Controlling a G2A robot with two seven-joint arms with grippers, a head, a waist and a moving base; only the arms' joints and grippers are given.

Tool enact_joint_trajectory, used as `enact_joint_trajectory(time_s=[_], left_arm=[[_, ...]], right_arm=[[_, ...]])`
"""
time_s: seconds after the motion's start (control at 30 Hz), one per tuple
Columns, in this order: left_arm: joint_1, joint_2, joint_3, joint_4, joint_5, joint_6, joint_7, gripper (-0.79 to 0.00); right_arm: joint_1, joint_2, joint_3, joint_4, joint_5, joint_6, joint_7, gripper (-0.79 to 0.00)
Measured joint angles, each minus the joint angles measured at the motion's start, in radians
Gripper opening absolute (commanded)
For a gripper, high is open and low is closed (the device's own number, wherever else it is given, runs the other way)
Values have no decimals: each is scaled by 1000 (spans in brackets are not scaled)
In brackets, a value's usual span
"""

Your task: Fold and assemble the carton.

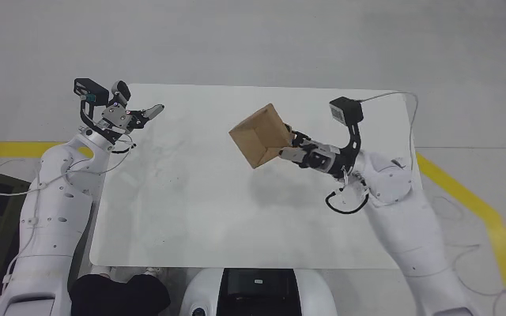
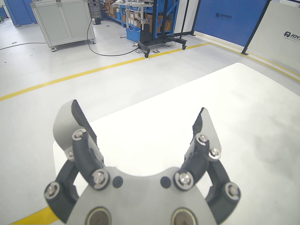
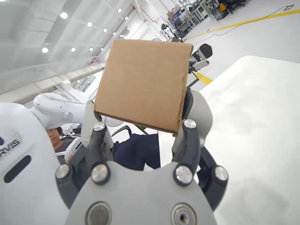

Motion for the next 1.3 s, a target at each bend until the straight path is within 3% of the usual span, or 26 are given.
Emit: enact_joint_trajectory(time_s=[0.37,0.53,1.1,1.3], left_arm=[[0,0,0,0,0,0,0,0],[0,0,0,0,0,0,0,0],[0,0,0,0,0,0,0,0],[0,0,0,0,0,0,0,0]], right_arm=[[-16,8,19,-8,469,8,213,-785],[-18,9,34,-36,600,33,297,-785],[-18,-14,46,-63,749,90,351,-785],[-10,-19,52,-8,635,91,353,-785]])
